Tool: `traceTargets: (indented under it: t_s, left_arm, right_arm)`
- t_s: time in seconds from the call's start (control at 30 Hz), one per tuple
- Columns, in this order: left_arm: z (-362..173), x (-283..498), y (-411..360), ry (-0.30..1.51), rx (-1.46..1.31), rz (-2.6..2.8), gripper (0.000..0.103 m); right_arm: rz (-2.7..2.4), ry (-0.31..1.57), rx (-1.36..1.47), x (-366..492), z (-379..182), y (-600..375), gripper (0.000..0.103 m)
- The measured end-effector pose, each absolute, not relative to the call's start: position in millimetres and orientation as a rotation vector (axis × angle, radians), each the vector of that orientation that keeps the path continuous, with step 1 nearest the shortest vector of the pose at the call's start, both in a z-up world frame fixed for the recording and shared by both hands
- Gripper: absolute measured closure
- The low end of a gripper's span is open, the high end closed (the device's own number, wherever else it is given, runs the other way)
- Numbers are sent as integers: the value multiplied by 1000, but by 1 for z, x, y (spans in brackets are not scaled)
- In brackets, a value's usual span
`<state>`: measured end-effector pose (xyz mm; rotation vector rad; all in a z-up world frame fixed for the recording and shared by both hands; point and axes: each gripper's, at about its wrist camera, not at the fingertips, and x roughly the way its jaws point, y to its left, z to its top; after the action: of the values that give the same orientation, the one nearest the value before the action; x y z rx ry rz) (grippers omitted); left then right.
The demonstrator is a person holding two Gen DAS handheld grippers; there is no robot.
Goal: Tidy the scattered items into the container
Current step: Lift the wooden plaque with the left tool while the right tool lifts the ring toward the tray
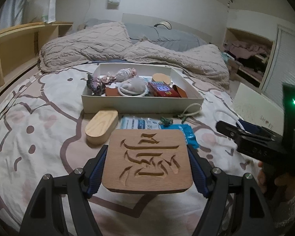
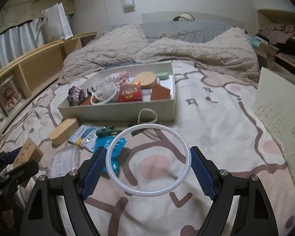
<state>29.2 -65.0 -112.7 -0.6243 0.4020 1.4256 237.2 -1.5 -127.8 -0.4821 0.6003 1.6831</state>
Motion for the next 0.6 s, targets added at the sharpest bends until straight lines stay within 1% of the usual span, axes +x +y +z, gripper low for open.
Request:
traceTargets:
  t_s: [0.27, 0.4, 0.6]
  left_arm:
    - [-94, 23, -64, 368, -600, 1464, 27]
    - [-77, 23, -62, 355, -582, 1468, 27]
    - [-42, 18, -62, 331, -540, 1452, 27]
  right_arm:
    - [1719, 561, -420, 233, -105, -13, 19]
    - [1752, 553, -401, 227, -90, -13, 19]
    - [1823, 556, -362, 220, -53, -11, 18]
